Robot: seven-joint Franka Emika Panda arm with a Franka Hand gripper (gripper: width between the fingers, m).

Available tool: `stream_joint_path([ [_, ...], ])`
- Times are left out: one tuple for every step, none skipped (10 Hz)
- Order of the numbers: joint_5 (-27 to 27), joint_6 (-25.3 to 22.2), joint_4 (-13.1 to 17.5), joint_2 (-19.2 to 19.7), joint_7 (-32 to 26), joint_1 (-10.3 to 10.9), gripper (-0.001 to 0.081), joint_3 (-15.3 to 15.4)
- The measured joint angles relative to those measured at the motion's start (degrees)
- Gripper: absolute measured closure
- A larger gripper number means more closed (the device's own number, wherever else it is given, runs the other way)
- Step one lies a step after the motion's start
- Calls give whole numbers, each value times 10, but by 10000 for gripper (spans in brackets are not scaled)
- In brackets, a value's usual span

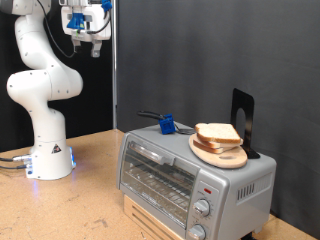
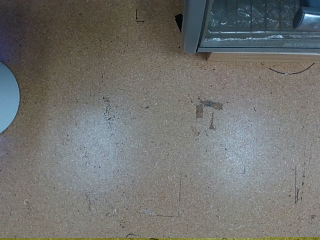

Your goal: Make a piece of toast with the oven

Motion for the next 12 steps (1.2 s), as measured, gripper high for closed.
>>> stream_joint_path([
  [0,-2,1,0,-57,7,0,-2],
  [-2,-4,5,0,-122,20,0,-5],
  [-12,2,7,0,-185,30,0,-7],
  [-37,16,6,2,-247,36,0,-8],
  [-53,26,4,6,-292,41,0,-8],
  [-39,25,4,6,-285,40,0,-9],
  [-26,22,4,3,-343,48,0,-19],
  [-24,18,4,-1,-414,62,0,-37],
  [-25,26,-1,-7,-485,74,0,-54],
  [-41,48,-15,-12,-550,82,0,-65],
  [-52,69,-31,-20,-594,90,0,-67],
  [-47,66,-30,-20,-574,87,0,-67],
])
